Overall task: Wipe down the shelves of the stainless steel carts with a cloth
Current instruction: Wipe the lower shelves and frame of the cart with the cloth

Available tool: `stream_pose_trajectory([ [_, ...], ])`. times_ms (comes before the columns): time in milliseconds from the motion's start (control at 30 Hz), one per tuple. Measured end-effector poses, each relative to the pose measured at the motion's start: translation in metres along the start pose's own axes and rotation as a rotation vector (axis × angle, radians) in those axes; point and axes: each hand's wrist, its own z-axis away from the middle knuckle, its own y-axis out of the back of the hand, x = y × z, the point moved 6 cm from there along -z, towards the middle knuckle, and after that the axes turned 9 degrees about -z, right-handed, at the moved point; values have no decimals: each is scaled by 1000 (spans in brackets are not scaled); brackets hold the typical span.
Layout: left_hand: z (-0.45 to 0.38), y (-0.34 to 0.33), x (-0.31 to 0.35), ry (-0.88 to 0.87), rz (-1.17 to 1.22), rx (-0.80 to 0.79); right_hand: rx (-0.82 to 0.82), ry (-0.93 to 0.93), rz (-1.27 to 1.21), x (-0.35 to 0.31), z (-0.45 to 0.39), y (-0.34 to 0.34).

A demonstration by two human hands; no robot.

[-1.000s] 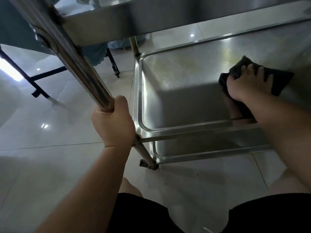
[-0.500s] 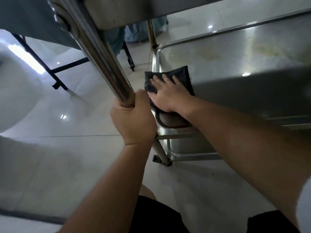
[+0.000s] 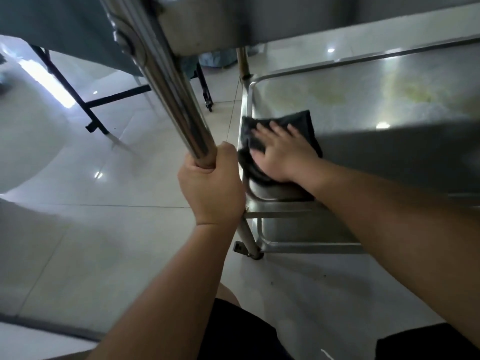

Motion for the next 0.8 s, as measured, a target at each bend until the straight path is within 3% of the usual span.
stream_pose_trajectory([
  [133, -2, 1, 3, -18, -42, 11, 37, -107, -21, -13, -30, -10],
  [467, 2, 4, 4, 31, -111, 60, -91, 285, -2, -22, 82, -23],
  [800, 18, 19, -5, -70, -460, 69, -39, 222, 22, 27, 117, -2],
])
